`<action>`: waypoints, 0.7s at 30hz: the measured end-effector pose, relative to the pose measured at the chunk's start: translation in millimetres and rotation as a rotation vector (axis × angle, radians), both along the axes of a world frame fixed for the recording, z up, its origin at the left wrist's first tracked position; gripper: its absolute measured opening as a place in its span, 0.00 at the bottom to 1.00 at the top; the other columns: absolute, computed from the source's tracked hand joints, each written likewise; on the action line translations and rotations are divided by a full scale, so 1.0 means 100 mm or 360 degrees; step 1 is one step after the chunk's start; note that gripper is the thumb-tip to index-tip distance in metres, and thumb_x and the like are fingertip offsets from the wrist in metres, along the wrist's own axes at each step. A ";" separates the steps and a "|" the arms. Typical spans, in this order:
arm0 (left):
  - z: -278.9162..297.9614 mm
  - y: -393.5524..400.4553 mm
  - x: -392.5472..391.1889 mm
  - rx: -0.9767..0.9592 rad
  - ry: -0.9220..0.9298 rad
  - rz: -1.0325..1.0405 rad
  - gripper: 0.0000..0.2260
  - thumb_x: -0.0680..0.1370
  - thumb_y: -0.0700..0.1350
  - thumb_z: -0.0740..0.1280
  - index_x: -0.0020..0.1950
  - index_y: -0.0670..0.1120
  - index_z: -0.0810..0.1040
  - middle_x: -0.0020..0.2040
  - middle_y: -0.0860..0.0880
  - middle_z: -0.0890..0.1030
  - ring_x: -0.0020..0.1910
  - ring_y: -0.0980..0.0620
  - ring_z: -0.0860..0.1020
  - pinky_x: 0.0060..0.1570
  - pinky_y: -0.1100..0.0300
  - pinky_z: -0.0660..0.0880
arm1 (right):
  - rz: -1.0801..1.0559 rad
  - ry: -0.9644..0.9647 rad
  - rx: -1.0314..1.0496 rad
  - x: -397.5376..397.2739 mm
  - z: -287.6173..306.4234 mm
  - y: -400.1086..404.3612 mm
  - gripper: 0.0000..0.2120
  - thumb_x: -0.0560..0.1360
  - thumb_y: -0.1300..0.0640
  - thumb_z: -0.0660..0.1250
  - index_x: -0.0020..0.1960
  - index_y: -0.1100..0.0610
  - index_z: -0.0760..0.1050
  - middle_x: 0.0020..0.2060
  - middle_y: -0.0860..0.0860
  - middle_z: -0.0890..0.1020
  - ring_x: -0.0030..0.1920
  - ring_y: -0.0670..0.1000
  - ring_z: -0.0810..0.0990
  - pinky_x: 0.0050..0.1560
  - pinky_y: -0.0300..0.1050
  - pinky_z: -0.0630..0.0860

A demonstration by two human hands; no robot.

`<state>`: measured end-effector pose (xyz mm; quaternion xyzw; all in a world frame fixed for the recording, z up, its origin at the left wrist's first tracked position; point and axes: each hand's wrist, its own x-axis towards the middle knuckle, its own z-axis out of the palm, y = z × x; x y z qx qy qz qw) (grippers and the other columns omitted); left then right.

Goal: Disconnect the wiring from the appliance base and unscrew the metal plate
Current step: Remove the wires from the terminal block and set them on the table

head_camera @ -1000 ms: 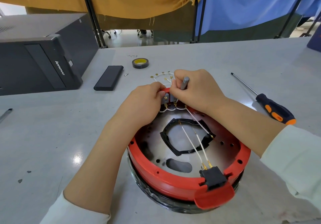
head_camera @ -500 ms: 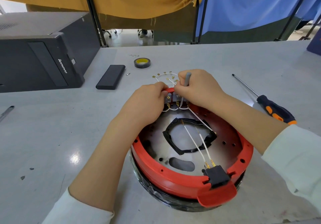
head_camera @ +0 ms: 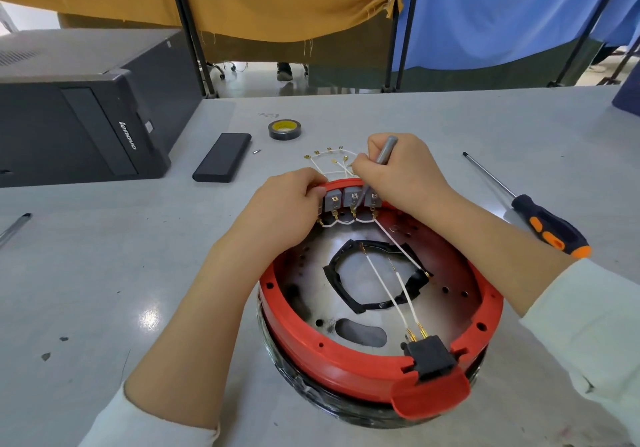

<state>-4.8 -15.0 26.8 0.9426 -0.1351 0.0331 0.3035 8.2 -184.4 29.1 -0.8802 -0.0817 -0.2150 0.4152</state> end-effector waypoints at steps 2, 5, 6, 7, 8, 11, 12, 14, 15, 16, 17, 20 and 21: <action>-0.01 -0.03 0.00 0.0001 0.0007 0.0011 0.12 0.81 0.48 0.56 0.60 0.52 0.76 0.54 0.49 0.80 0.52 0.48 0.75 0.45 0.59 0.67 | 0.0017 0.0013 0.0034 -0.02 0.02 -0.01 0.20 0.72 0.55 0.68 0.28 0.55 0.61 0.21 0.47 0.67 0.22 0.45 0.65 0.23 0.33 0.61; -0.02 -0.05 0.00 -0.0001 0.0013 -0.0038 0.12 0.82 0.49 0.55 0.59 0.52 0.76 0.52 0.49 0.80 0.49 0.50 0.74 0.43 0.59 0.66 | 0.0133 0.0139 0.0144 -0.06 0.07 -0.03 0.20 0.72 0.50 0.72 0.30 0.55 0.65 0.20 0.52 0.75 0.16 0.45 0.68 0.18 0.32 0.62; -0.01 -0.04 0.00 -0.0016 0.0018 -0.0047 0.12 0.82 0.49 0.55 0.59 0.52 0.76 0.51 0.49 0.80 0.48 0.50 0.74 0.42 0.59 0.66 | 0.0168 0.0196 0.0148 -0.08 0.09 -0.03 0.20 0.71 0.49 0.72 0.30 0.55 0.65 0.19 0.52 0.76 0.16 0.47 0.69 0.18 0.32 0.62; -0.01 -0.03 0.01 -0.0032 0.0026 -0.0054 0.12 0.82 0.49 0.56 0.59 0.52 0.76 0.51 0.49 0.80 0.47 0.50 0.74 0.42 0.58 0.66 | 0.0194 0.0253 0.0130 -0.08 0.10 -0.02 0.20 0.71 0.49 0.72 0.31 0.55 0.66 0.20 0.52 0.77 0.16 0.48 0.70 0.18 0.32 0.62; -0.01 -0.03 0.01 -0.0046 0.0031 -0.0061 0.12 0.82 0.49 0.56 0.59 0.52 0.76 0.51 0.49 0.80 0.48 0.50 0.74 0.42 0.58 0.67 | 0.0216 0.0310 0.0092 -0.08 0.11 -0.01 0.19 0.71 0.50 0.72 0.31 0.55 0.66 0.20 0.52 0.78 0.16 0.48 0.70 0.18 0.32 0.62; -0.02 -0.03 0.01 -0.0075 0.0048 -0.0080 0.12 0.82 0.48 0.56 0.59 0.52 0.77 0.51 0.50 0.80 0.49 0.50 0.74 0.43 0.58 0.68 | 0.0264 0.0435 -0.0064 -0.05 0.16 0.00 0.15 0.71 0.55 0.69 0.31 0.55 0.66 0.21 0.52 0.78 0.17 0.48 0.71 0.20 0.34 0.65; -0.01 -0.02 0.02 -0.0091 0.0055 -0.0086 0.12 0.82 0.48 0.56 0.59 0.52 0.77 0.51 0.50 0.80 0.48 0.51 0.74 0.42 0.59 0.68 | 0.0278 0.0433 -0.0085 -0.05 0.18 0.00 0.14 0.71 0.57 0.68 0.31 0.56 0.66 0.21 0.52 0.78 0.17 0.48 0.71 0.21 0.35 0.66; -0.01 -0.01 0.03 -0.0113 0.0079 -0.0110 0.11 0.81 0.48 0.57 0.58 0.53 0.77 0.51 0.51 0.80 0.48 0.52 0.74 0.40 0.63 0.68 | 0.0295 0.0343 -0.0050 -0.05 0.18 0.00 0.14 0.70 0.61 0.66 0.30 0.57 0.65 0.20 0.54 0.76 0.16 0.46 0.71 0.20 0.34 0.65; -0.01 0.00 0.04 -0.0117 0.0093 -0.0128 0.11 0.81 0.49 0.57 0.58 0.53 0.77 0.51 0.51 0.80 0.48 0.53 0.74 0.40 0.67 0.67 | 0.0290 0.0285 -0.0031 -0.05 0.16 0.01 0.14 0.70 0.62 0.66 0.30 0.58 0.64 0.20 0.55 0.74 0.16 0.45 0.70 0.20 0.33 0.65; -0.01 0.01 0.05 -0.0120 0.0107 -0.0146 0.11 0.81 0.49 0.57 0.59 0.54 0.77 0.52 0.52 0.80 0.49 0.53 0.75 0.42 0.69 0.67 | 0.0269 0.0233 -0.0033 -0.06 0.13 0.01 0.14 0.71 0.62 0.66 0.30 0.58 0.64 0.21 0.55 0.73 0.17 0.43 0.70 0.20 0.33 0.64; 0.00 0.01 0.06 -0.0125 0.0119 -0.0159 0.11 0.81 0.49 0.57 0.59 0.55 0.77 0.52 0.53 0.80 0.49 0.54 0.75 0.43 0.70 0.66 | 0.0237 0.0185 -0.0045 -0.07 0.08 0.02 0.14 0.71 0.62 0.66 0.30 0.59 0.64 0.21 0.55 0.72 0.17 0.42 0.70 0.22 0.34 0.65; -0.01 0.02 0.07 -0.0133 0.0110 -0.0165 0.11 0.81 0.49 0.57 0.58 0.55 0.77 0.51 0.53 0.80 0.48 0.55 0.75 0.43 0.70 0.67 | 0.0191 0.0085 -0.0019 -0.09 -0.02 -0.01 0.15 0.70 0.62 0.66 0.30 0.58 0.63 0.20 0.49 0.69 0.19 0.42 0.71 0.25 0.37 0.66; -0.02 0.02 0.07 -0.0134 0.0103 -0.0167 0.11 0.81 0.50 0.57 0.58 0.55 0.77 0.49 0.54 0.80 0.45 0.56 0.75 0.42 0.69 0.67 | 0.0202 0.0072 -0.0012 -0.09 -0.03 -0.02 0.15 0.70 0.62 0.66 0.30 0.58 0.63 0.20 0.48 0.69 0.20 0.42 0.71 0.25 0.37 0.66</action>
